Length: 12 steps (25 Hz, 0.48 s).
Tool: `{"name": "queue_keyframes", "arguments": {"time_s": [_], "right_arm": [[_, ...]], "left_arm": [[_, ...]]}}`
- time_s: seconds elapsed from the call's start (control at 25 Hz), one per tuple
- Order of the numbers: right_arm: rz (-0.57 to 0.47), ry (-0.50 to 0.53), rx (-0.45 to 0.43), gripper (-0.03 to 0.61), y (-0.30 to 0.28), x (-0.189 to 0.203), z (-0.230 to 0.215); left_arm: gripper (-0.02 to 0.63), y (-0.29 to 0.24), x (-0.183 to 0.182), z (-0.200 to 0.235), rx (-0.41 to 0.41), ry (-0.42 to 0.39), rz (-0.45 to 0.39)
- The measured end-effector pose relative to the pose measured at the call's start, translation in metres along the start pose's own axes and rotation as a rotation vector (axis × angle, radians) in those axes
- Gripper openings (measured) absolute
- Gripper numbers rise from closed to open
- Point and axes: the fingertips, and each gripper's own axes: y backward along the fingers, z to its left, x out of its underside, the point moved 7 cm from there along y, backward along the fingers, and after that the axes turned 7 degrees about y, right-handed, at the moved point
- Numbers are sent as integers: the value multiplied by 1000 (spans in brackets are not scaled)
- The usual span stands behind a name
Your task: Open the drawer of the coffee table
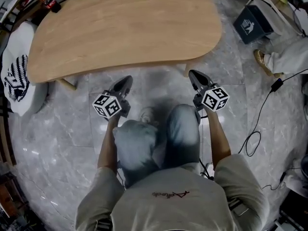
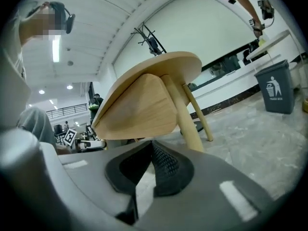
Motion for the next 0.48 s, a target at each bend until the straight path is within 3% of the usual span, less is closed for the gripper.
{"name": "queue_keyframes", "arguments": {"time_s": [0.16, 0.2, 0.24, 0.28, 0.48], "right_arm": [[20, -44, -82, 8, -19, 3, 1], [17, -73, -99, 67, -24, 3, -1], [13, -99, -113, 121, -29, 3, -2], [9, -117, -126, 130, -33, 3, -2], [0, -133, -180, 172, -47, -2, 0]], "left_arm": [[0, -10, 0, 8, 22, 45, 14], [10, -14, 1, 10, 25, 53, 25], [70, -17, 2, 12, 30, 64, 35], [121, -20, 3, 14, 37, 73, 44], [204, -27, -6, 24, 52, 81, 33]]}}
